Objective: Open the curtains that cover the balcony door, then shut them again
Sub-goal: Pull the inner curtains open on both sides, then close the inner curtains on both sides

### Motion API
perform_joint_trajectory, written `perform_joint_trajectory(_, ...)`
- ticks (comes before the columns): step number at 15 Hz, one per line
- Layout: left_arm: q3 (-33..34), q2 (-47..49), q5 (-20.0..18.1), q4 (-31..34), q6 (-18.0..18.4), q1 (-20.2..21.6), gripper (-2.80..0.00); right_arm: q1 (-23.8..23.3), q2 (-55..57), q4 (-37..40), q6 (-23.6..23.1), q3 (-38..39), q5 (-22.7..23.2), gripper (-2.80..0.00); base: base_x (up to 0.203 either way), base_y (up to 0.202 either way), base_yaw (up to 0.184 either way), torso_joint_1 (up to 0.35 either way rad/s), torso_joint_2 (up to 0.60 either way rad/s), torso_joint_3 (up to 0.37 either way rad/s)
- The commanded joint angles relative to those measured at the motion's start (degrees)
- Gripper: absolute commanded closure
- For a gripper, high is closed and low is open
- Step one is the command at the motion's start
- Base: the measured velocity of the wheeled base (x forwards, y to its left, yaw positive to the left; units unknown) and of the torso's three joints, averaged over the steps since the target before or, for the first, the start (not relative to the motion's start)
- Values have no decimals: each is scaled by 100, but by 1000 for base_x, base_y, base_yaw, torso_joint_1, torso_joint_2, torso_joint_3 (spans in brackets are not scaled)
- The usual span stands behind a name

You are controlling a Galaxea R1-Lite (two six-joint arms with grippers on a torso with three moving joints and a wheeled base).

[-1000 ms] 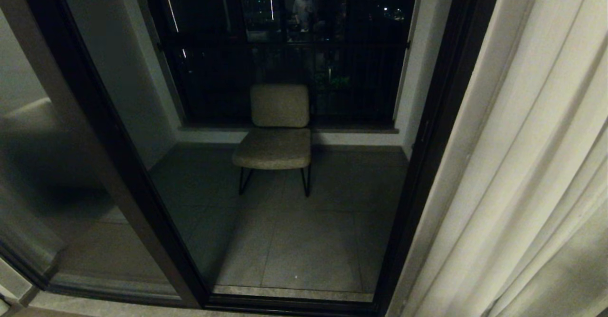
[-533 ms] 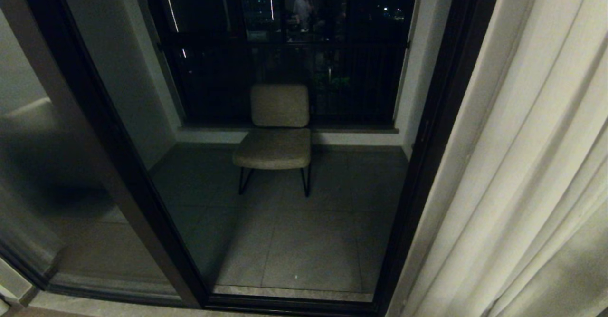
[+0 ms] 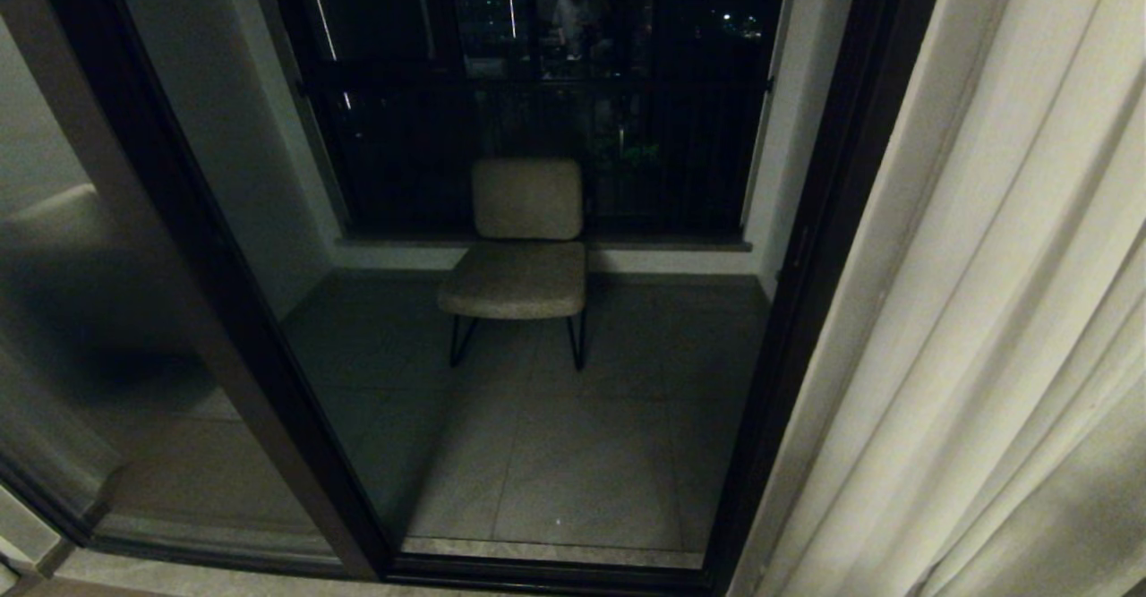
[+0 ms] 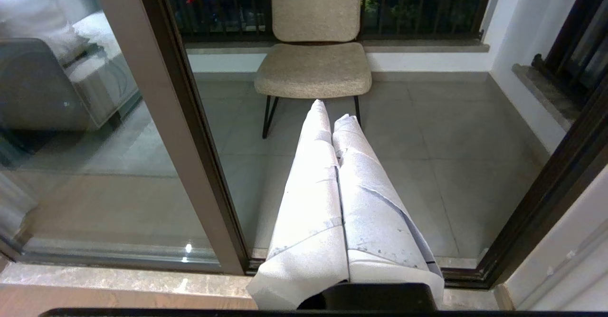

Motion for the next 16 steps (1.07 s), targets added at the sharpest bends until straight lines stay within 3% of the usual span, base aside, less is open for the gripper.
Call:
perform_joint_trajectory(1, 0, -2, 2, 1, 2, 0, 0, 8, 2, -1, -3, 0, 10, 0, 0, 0, 0, 0, 0, 0)
perform_joint_trajectory(16, 0, -2, 2, 1, 2, 0, 0, 0, 2, -1, 14, 0, 1, 0, 0, 0, 0, 0, 0, 0)
